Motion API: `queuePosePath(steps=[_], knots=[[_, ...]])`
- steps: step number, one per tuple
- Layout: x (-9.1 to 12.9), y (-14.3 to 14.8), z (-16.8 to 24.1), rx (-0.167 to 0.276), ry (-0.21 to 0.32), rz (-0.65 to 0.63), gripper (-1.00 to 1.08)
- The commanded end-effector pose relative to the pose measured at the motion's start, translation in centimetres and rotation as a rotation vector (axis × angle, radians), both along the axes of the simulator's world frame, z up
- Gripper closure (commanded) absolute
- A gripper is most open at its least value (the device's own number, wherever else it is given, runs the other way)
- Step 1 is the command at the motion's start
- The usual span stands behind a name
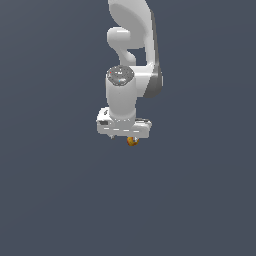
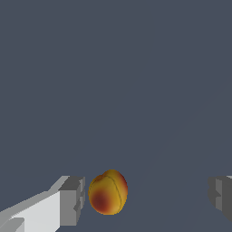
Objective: Pick up the object and move it to a goal position.
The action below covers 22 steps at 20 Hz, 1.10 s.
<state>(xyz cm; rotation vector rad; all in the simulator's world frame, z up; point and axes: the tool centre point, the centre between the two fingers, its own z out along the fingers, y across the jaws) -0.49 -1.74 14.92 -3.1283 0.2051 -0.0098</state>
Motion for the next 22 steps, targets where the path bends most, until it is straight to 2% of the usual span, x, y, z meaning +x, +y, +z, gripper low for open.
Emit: queuePosePath(steps=[1, 22], knots=[[-0.3, 0.2, -0.3, 0.001, 0.001, -0.044, -0.92], [-4.4, 2.5, -3.9, 0.004, 0.009, -0.573, -0.92]])
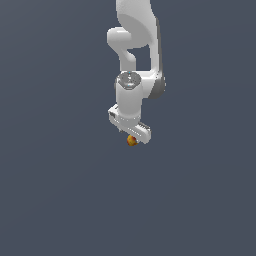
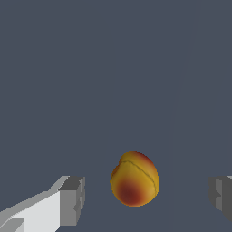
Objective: Pick up the object and move it to a goal position.
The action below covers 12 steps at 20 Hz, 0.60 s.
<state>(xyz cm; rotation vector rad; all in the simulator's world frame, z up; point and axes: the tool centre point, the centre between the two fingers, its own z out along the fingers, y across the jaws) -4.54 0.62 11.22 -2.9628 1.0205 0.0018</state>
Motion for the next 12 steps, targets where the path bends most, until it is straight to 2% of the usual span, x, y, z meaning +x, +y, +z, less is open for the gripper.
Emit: queuePosePath(steps=[1, 12], knots=[[-0.5, 0.2, -0.4, 0.0, 0.001, -0.067, -0.92], [-2.8, 1.0, -2.0, -0.004, 0.003, -0.341, -0.92]])
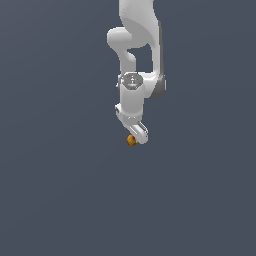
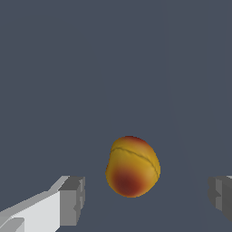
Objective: Pick up the object and move it to a goal position.
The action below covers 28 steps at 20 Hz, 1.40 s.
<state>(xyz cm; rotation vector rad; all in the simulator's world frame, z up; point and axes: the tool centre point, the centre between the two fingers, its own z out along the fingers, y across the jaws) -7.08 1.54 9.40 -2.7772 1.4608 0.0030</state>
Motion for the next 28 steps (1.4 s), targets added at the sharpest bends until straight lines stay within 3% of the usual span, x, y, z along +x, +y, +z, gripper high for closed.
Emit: queuePosePath(steps=[1, 11, 20, 28], knots=[[-0.5, 0.1, -0.3, -0.001, 0.0, -0.055, -0.92], [-1.5, 0.4, -0.9, -0.004, 0.0, -0.176, -0.92], [-1.6, 0.4, -1.5, -0.004, 0.001, -0.183, -0.92], [-1.7, 0.4, -4.7, -0.004, 0.001, -0.186, -0.92]])
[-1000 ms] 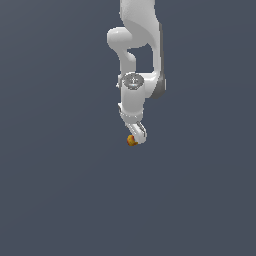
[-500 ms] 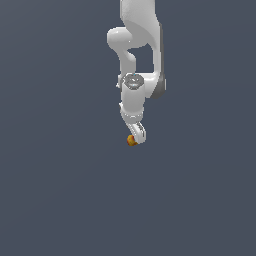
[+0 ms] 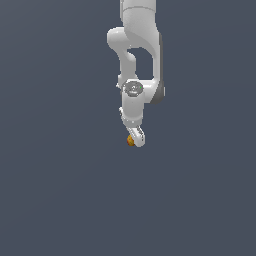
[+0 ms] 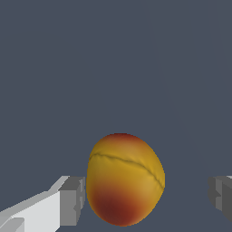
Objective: Pick up the object and move it to a goal position.
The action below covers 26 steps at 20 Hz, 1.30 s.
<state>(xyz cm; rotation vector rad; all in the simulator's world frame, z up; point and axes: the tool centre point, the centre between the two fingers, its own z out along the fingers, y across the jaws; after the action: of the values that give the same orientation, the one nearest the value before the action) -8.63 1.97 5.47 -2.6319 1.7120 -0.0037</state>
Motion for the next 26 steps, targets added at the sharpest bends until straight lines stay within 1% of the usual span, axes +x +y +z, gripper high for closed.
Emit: queuePosePath(steps=[1, 7, 8, 20, 26], knots=[[-0.1, 0.0, -1.2, 0.0, 0.003, -0.001, -0.92], [-0.1, 0.0, -2.1, 0.0, 0.003, -0.002, -0.92], [-0.1, 0.0, -2.1, 0.0, 0.003, -0.002, 1.08], [0.0, 0.0, -1.9, 0.0, 0.002, -0.002, 1.08], [1.0, -0.3, -0.7, 0.0, 0.002, -0.002, 1.08]])
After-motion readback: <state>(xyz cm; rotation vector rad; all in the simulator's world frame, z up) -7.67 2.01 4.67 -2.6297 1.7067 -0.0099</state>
